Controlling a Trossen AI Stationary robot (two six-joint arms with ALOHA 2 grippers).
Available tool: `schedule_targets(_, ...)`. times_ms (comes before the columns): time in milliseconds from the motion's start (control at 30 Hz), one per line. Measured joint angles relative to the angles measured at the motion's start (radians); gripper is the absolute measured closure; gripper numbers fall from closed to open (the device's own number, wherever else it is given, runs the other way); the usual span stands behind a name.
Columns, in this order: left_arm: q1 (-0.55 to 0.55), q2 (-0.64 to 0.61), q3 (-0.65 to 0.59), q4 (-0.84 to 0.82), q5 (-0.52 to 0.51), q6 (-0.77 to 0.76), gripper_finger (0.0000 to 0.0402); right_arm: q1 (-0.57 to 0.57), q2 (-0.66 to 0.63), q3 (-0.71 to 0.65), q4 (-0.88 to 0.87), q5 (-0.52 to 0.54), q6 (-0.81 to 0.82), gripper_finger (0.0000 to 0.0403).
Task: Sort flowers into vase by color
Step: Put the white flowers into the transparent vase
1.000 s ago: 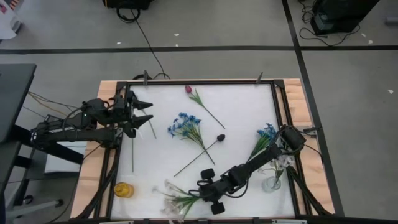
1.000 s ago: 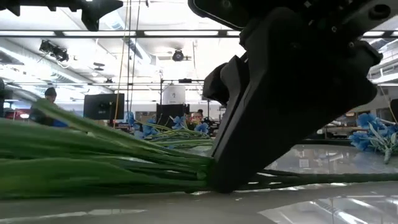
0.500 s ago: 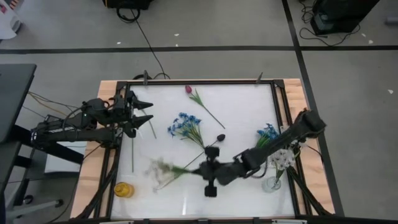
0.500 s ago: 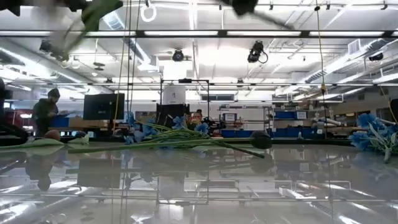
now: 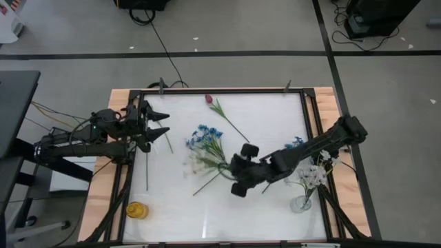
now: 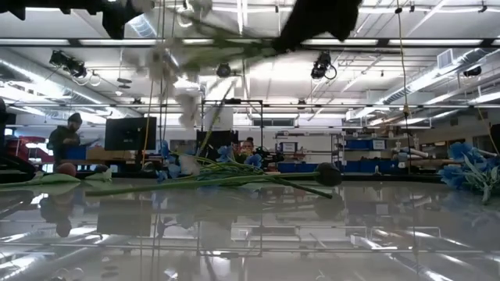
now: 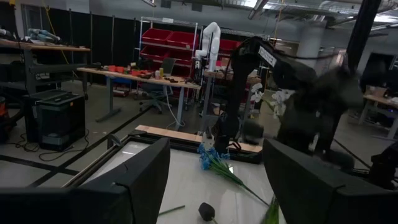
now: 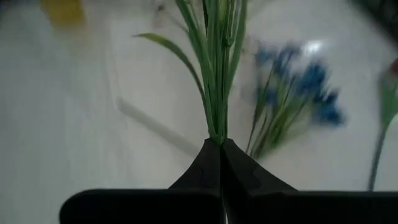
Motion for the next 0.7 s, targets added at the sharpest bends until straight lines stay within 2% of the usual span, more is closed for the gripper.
schedule_targets(233, 0.000, 0.000, 0.000, 0.000, 0.000, 0.000, 0.0141, 0.055, 0.167, 0.000, 0.031, -0.165, 0.092, 0.0400)
schedule_targets(467, 0.000, 0.000, 0.000, 0.000, 0.000, 0.000, 0.0141, 0.131, 0.307, 0.000, 0.085, -0.249, 0.192, 0.0395)
schedule_targets(567, 0.000, 0.000, 0.000, 0.000, 0.000, 0.000, 0.0141, 0.143, 0.334, 0.000, 0.073, -0.267, 0.260, 0.0370)
schedule_targets(700, 0.000, 0.000, 0.000, 0.000, 0.000, 0.000, 0.0141, 0.137, 0.338, 0.001, 0.075, -0.325, 0.273, 0.0300)
